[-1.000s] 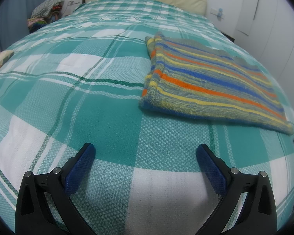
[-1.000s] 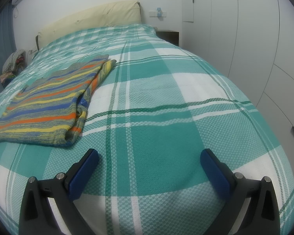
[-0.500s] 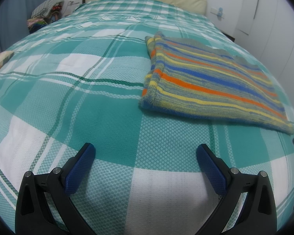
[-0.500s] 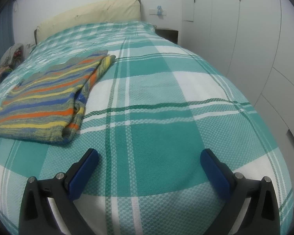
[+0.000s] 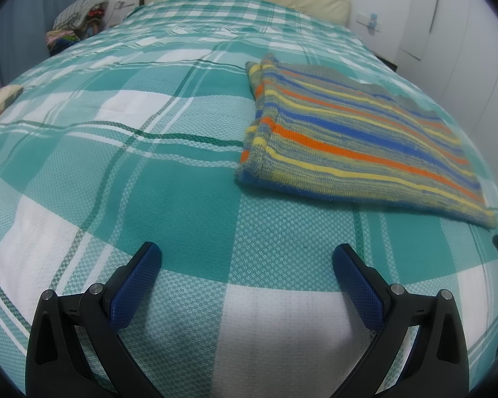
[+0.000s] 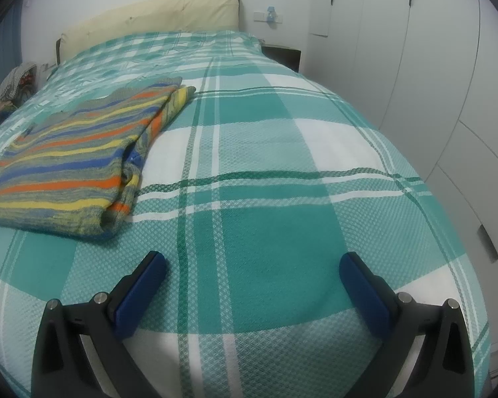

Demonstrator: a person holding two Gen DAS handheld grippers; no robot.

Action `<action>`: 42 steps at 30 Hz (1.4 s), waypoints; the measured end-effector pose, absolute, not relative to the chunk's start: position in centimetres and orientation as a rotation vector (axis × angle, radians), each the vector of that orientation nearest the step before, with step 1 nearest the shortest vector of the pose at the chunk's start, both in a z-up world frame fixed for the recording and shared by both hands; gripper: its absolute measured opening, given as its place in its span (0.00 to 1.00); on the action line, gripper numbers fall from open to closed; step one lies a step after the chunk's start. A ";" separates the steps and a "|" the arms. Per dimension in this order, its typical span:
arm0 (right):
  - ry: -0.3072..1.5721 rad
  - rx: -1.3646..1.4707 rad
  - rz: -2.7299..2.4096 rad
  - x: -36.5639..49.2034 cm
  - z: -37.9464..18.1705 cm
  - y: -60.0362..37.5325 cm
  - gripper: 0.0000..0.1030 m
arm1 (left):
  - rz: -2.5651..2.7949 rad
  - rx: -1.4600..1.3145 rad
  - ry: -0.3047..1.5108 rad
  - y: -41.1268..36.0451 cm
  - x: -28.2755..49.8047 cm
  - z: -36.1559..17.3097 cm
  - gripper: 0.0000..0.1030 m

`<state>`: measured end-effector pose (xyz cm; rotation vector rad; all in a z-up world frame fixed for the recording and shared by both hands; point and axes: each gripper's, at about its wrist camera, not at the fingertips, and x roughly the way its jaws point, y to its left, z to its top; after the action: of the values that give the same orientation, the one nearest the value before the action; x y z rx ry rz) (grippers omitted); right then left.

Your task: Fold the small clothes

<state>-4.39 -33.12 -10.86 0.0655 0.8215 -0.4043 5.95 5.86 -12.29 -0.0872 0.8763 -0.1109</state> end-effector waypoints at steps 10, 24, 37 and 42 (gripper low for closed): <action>0.816 0.082 -0.395 -4.5 -10.8 -33.2 1.00 | -0.107 -0.082 0.879 5.8 6.0 -12.3 1.00; 0.817 0.081 -0.397 -4.7 -10.8 -33.3 1.00 | -0.099 -0.066 0.888 5.9 6.0 -12.3 1.00; 0.818 0.081 -0.398 -4.6 -10.8 -33.2 1.00 | -0.093 -0.053 0.892 5.8 6.0 -12.2 1.00; 0.819 0.081 -0.398 -4.6 -10.8 -33.2 1.00 | -0.088 -0.043 0.895 5.6 5.9 -12.2 1.00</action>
<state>-4.59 -33.18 -10.76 0.0808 0.8185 -0.3979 5.92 5.56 -12.20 -0.0435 0.8946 -0.0882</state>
